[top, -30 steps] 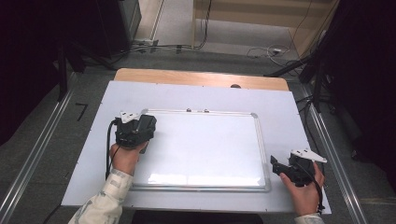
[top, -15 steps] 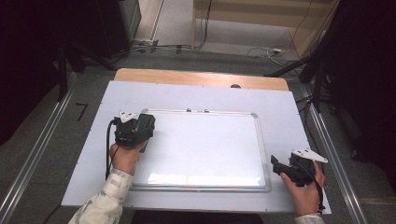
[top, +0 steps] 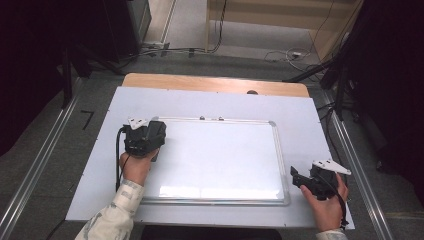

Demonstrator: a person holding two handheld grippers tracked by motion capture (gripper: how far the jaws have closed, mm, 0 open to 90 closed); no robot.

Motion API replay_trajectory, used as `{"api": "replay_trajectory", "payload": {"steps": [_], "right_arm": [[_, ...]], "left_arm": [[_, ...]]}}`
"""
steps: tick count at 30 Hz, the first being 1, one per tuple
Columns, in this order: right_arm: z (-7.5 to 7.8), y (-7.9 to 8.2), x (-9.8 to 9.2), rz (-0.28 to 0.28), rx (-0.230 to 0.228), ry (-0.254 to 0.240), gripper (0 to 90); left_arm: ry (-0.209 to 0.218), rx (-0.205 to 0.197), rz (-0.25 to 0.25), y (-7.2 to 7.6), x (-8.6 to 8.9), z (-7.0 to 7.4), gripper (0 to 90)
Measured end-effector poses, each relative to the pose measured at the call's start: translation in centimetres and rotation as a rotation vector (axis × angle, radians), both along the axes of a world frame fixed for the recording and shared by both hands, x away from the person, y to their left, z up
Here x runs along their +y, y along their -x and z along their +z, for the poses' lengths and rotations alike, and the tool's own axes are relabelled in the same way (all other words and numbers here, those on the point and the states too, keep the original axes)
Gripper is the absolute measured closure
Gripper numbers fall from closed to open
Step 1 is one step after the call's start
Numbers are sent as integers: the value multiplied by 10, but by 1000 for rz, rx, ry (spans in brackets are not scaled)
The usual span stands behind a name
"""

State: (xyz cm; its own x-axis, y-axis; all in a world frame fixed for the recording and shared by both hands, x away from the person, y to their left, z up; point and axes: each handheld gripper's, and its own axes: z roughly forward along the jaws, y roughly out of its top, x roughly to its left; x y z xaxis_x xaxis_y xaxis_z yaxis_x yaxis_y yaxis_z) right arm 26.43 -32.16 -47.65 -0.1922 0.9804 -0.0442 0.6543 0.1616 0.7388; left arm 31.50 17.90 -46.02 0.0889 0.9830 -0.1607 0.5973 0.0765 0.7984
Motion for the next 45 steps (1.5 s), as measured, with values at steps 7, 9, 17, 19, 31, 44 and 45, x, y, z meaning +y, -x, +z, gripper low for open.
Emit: {"api": "replay_trajectory", "payload": {"steps": [7,9,17,19,31,44,45], "right_arm": [[0,0,-1,-1,-3,-1,217],[0,0,0,0,-2,1,217],[0,0,-1,-2,1,1,217],[0,0,-1,-1,2,3,217],[-1,0,-1,-5,3,2,217],[-1,0,-2,-8,5,0,217],[-1,0,-2,-7,4,-1,217]], "left_arm": [[-14,11,20,-7,-2,-4,407],[-21,18,28,-10,-2,-6,407],[-61,38,70,-27,-8,-14,408],[-79,46,82,-31,-9,-16,407],[-99,82,122,-54,-11,-28,407],[-85,95,107,-58,-13,-29,305],[-83,91,98,-57,-12,-27,288]]}}
